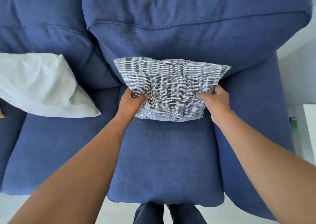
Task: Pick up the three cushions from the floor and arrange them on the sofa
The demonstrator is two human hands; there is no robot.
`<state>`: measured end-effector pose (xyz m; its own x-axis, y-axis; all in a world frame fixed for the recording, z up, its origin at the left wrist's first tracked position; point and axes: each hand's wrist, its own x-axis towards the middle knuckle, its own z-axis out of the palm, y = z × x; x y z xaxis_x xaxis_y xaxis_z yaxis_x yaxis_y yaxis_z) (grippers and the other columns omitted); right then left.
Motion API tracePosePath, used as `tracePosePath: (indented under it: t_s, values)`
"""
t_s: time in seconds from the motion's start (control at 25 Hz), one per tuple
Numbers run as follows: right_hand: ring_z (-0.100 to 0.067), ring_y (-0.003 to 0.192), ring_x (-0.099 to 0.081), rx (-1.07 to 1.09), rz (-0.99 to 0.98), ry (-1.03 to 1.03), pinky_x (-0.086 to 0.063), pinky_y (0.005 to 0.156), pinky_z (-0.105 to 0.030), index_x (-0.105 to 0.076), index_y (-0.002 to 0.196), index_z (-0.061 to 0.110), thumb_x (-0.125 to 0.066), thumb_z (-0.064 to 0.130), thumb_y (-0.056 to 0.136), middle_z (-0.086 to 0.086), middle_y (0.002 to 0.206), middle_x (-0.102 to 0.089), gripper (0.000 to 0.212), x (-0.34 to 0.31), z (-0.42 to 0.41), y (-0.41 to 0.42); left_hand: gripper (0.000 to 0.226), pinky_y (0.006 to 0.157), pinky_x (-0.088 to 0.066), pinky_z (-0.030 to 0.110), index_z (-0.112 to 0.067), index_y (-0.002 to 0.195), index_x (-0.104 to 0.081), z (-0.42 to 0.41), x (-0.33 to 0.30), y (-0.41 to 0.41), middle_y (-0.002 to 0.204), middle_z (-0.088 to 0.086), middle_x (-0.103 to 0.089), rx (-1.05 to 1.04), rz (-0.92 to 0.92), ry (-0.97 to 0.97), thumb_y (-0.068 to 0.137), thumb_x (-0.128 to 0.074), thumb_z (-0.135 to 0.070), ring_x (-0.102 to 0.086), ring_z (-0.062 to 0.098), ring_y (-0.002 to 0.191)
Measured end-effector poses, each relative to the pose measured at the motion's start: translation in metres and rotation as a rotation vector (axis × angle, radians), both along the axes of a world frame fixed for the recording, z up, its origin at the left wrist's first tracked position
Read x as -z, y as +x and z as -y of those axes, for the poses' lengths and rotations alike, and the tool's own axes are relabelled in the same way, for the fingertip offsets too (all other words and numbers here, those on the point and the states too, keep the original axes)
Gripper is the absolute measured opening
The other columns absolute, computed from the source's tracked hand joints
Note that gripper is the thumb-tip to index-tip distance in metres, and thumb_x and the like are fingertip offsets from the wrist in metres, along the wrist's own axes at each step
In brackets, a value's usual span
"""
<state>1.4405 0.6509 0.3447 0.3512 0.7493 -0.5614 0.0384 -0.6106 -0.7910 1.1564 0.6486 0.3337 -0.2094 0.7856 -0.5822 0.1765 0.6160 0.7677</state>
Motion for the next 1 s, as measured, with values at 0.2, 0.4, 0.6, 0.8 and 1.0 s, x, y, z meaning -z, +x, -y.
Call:
tracePosePath:
  t_s: [0.2, 0.4, 0.6, 0.8, 1.0]
  values:
    - [-0.018, 0.091, -0.069, -0.032, 0.020, -0.082, -0.050, 0.070, -0.024, -0.067, 0.126, 0.011, -0.080, 0.003, 0.080, -0.002, 0.106, -0.074, 0.048, 0.019, -0.019, 0.005, 0.049, 0.086, -0.052, 0.032, -0.014, 0.135, -0.057, -0.023, 0.012, -0.003, 0.113, -0.006, -0.070, -0.053, 0.032, -0.106, 0.091, -0.079, -0.013, -0.068, 0.014, 0.101]
    - [0.000, 0.070, -0.070, 0.048, -0.105, 0.028, -0.054, 0.050, -0.018, -0.067, 0.105, 0.020, -0.073, -0.004, 0.087, 0.007, 0.095, -0.074, 0.030, -0.016, -0.058, 0.008, 0.021, 0.069, -0.064, 0.033, -0.014, 0.115, -0.065, -0.074, -0.017, -0.012, 0.102, 0.002, -0.078, -0.185, 0.200, -0.034, 0.096, -0.072, -0.008, -0.076, 0.020, 0.093]
    - [-0.004, 0.072, -0.064, 0.078, -0.034, 0.032, -0.053, 0.066, -0.027, -0.065, 0.098, 0.017, -0.072, 0.000, 0.092, 0.007, 0.085, -0.068, 0.019, -0.033, -0.054, 0.017, 0.018, 0.094, -0.063, 0.046, -0.016, 0.110, -0.063, -0.062, -0.025, -0.015, 0.113, 0.005, -0.079, -0.165, 0.179, -0.048, 0.097, -0.073, -0.010, -0.076, 0.022, 0.104]
    - [-0.030, 0.119, -0.068, 0.070, -0.006, -0.077, -0.049, 0.108, -0.054, -0.060, 0.140, 0.010, -0.073, 0.008, 0.096, -0.011, 0.114, -0.069, 0.046, -0.032, -0.027, 0.016, 0.017, 0.109, -0.043, 0.051, -0.029, 0.102, -0.063, -0.038, -0.023, -0.018, 0.120, -0.001, -0.070, -0.124, 0.123, -0.075, 0.098, -0.074, -0.016, -0.065, 0.017, 0.109]
    - [-0.015, 0.103, -0.066, 0.037, -0.010, -0.012, -0.051, 0.112, -0.045, -0.062, 0.140, 0.007, -0.073, 0.009, 0.095, -0.011, 0.132, -0.071, 0.046, -0.057, 0.007, 0.013, 0.040, 0.100, -0.054, 0.040, -0.019, 0.134, -0.065, 0.007, -0.045, -0.020, 0.130, 0.005, -0.066, -0.050, -0.013, -0.045, 0.095, -0.071, -0.026, -0.062, 0.022, 0.118]
